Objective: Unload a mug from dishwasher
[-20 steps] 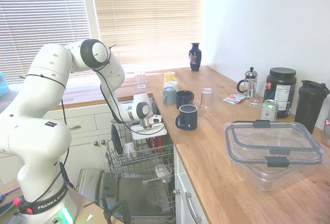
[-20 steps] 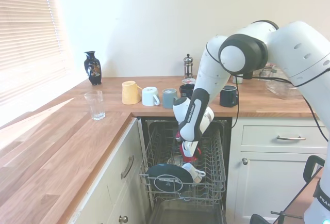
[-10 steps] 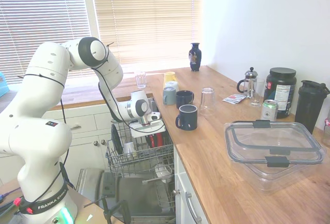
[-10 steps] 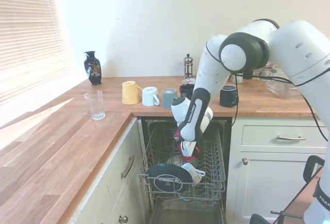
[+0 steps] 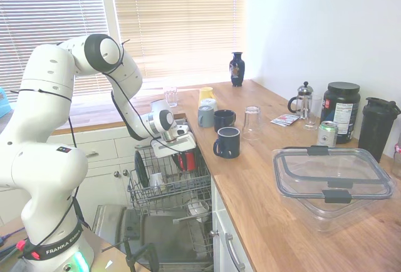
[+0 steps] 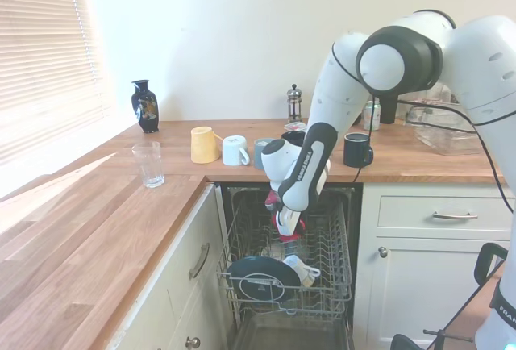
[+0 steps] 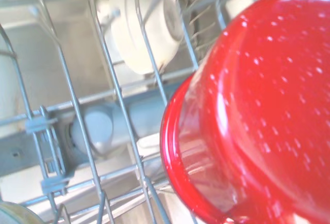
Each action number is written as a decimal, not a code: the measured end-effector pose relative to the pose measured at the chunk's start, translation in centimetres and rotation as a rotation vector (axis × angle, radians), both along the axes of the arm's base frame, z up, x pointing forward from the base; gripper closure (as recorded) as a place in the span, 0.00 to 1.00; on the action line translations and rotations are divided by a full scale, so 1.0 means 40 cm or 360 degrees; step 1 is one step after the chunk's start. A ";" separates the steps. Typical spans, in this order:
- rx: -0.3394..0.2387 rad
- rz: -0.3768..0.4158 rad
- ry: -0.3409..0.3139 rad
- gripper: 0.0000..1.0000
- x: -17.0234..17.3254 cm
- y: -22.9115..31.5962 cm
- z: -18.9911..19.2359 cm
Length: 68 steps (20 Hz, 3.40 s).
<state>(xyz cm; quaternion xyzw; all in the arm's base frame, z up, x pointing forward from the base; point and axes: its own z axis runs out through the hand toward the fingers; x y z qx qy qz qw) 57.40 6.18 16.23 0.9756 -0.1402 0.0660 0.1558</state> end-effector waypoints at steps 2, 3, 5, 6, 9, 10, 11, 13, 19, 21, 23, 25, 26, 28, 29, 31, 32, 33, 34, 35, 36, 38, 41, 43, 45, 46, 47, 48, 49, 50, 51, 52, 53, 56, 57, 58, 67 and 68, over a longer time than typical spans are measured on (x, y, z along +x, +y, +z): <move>0.0015 0.0025 -0.0050 1.00 0.006 0.025 0.047; 0.0015 0.0033 -0.0072 1.00 0.007 0.031 0.070; 0.0010 0.0030 -0.0102 1.00 0.006 0.036 0.113; 0.0008 0.0025 -0.0115 1.00 0.002 0.036 0.134; 0.0009 0.0003 -0.0144 1.00 -0.012 0.040 0.198; 0.0013 -0.0011 -0.0154 1.00 -0.016 0.040 0.220; 0.0019 -0.0023 -0.0164 1.00 -0.019 0.039 0.242; 0.0033 -0.0044 -0.0184 1.00 -0.021 0.033 0.288; 0.0062 -0.0107 -0.0247 1.00 -0.037 0.012 0.423; 0.0076 -0.0143 -0.0271 1.00 -0.038 -0.005 0.459; 0.0088 -0.0181 -0.0286 1.00 -0.040 -0.025 0.484; 0.0105 -0.0216 -0.0296 1.00 -0.040 -0.042 0.496; 0.0111 -0.0233 -0.0297 1.00 -0.041 -0.052 0.497; 0.0123 -0.0271 -0.0296 1.00 -0.043 -0.075 0.499; 0.0130 -0.0291 -0.0295 1.00 -0.045 -0.087 0.498; 0.0152 -0.0332 -0.0290 1.00 -0.050 -0.118 0.491; 0.0165 -0.0352 -0.0290 1.00 -0.052 -0.133 0.486; 0.0176 -0.0370 -0.0288 1.00 -0.053 -0.148 0.484; 0.0187 -0.0389 -0.0291 1.00 -0.053 -0.162 0.484; 0.0198 -0.0408 -0.0294 1.00 -0.054 -0.174 0.483; 0.0207 -0.0426 -0.0294 1.00 -0.056 -0.186 0.480; 0.0227 -0.0468 -0.0288 1.00 -0.062 -0.210 0.470; 0.0250 -0.0530 -0.0280 1.00 -0.066 -0.259 0.459; 0.0266 -0.0577 -0.0278 1.00 -0.066 -0.296 0.448; 0.0284 -0.0617 -0.0280 1.00 -0.059 -0.326 0.435; 0.0289 -0.0631 -0.0280 1.00 -0.051 -0.335 0.431; 0.0293 -0.0640 -0.0282 1.00 -0.041 -0.340 0.429; 0.0297 -0.0648 -0.0288 1.00 -0.029 -0.343 0.428; 0.0300 -0.0652 -0.0292 1.00 -0.018 -0.345 0.427; 0.0300 -0.0653 -0.0296 1.00 -0.007 -0.346 0.427; 0.0298 -0.0654 -0.0295 1.00 0.003 -0.346 0.426; 0.0296 -0.0657 -0.0288 0.00 0.010 -0.347 0.426; 0.0295 -0.0665 -0.0271 0.00 0.015 -0.346 0.426; 0.0296 -0.0674 -0.0214 0.00 0.027 -0.339 0.429; 0.0299 -0.0674 -0.0205 0.00 0.031 -0.335 0.429; 0.0301 -0.0673 -0.0201 0.00 0.033 -0.331 0.429; 0.0303 -0.0658 -0.0199 0.00 0.034 -0.305 0.429; 0.0303 -0.0660 -0.0207 0.00 0.034 -0.303 0.433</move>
